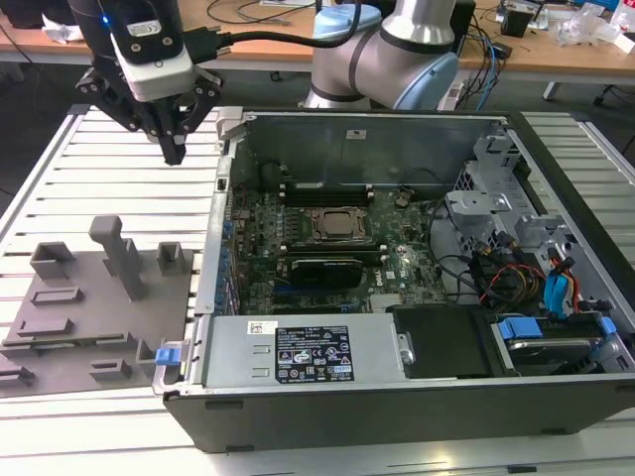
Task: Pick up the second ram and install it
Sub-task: 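Reach for the second ram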
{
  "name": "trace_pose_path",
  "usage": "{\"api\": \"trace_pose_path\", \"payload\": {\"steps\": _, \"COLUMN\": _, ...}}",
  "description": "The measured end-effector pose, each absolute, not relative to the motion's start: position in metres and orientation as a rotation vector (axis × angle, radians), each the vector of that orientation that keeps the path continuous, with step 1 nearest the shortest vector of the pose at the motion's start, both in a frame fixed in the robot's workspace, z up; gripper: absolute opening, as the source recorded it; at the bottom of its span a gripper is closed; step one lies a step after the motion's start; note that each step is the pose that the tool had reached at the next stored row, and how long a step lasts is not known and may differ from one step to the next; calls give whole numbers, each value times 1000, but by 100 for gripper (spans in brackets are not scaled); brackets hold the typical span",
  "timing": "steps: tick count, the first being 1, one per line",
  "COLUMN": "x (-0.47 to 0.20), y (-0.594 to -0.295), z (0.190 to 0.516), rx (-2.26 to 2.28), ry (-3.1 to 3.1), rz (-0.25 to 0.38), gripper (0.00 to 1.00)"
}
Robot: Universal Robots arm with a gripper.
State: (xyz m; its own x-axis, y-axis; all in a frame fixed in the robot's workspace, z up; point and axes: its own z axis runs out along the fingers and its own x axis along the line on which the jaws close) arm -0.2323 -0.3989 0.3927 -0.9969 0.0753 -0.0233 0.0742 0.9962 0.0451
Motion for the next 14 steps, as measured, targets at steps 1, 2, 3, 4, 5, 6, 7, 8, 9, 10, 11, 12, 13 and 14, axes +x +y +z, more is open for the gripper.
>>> {"api": "trace_pose_path", "payload": {"steps": 1, "x": -234, "y": -399, "z": 393, "rx": 117, "ry": 3114, "rz": 69, "gripper": 11}}
{"api": "trace_pose_path", "payload": {"steps": 2, "x": -235, "y": -399, "z": 393, "rx": 117, "ry": 3114, "rz": 69, "gripper": 11}}
{"api": "trace_pose_path", "payload": {"steps": 3, "x": -237, "y": -399, "z": 393, "rx": 117, "ry": 3114, "rz": 69, "gripper": 11}}
{"api": "trace_pose_path", "payload": {"steps": 4, "x": -239, "y": -399, "z": 393, "rx": 117, "ry": 3114, "rz": 69, "gripper": 11}}
{"api": "trace_pose_path", "payload": {"steps": 5, "x": -241, "y": -399, "z": 393, "rx": 117, "ry": 3114, "rz": 69, "gripper": 11}}
{"api": "trace_pose_path", "payload": {"steps": 6, "x": -244, "y": -399, "z": 393, "rx": 116, "ry": 3114, "rz": 69, "gripper": 11}}
{"api": "trace_pose_path", "payload": {"steps": 7, "x": -246, "y": -399, "z": 393, "rx": 117, "ry": 3114, "rz": 69, "gripper": 11}}
{"api": "trace_pose_path", "payload": {"steps": 8, "x": -249, "y": -399, "z": 393, "rx": 117, "ry": 3114, "rz": 69, "gripper": 11}}
{"api": "trace_pose_path", "payload": {"steps": 9, "x": -253, "y": -399, "z": 393, "rx": 117, "ry": 3114, "rz": 69, "gripper": 11}}
{"api": "trace_pose_path", "payload": {"steps": 10, "x": -256, "y": -399, "z": 393, "rx": 117, "ry": 3114, "rz": 69, "gripper": 11}}
{"api": "trace_pose_path", "payload": {"steps": 11, "x": -259, "y": -399, "z": 393, "rx": 117, "ry": 3114, "rz": 69, "gripper": 11}}
{"api": "trace_pose_path", "payload": {"steps": 12, "x": -261, "y": -399, "z": 393, "rx": 117, "ry": 3114, "rz": 69, "gripper": 11}}
{"api": "trace_pose_path", "payload": {"steps": 13, "x": -262, "y": -399, "z": 392, "rx": 117, "ry": 3114, "rz": 69, "gripper": 11}}
{"api": "trace_pose_path", "payload": {"steps": 14, "x": -265, "y": -399, "z": 392, "rx": 117, "ry": 3114, "rz": 69, "gripper": 11}}
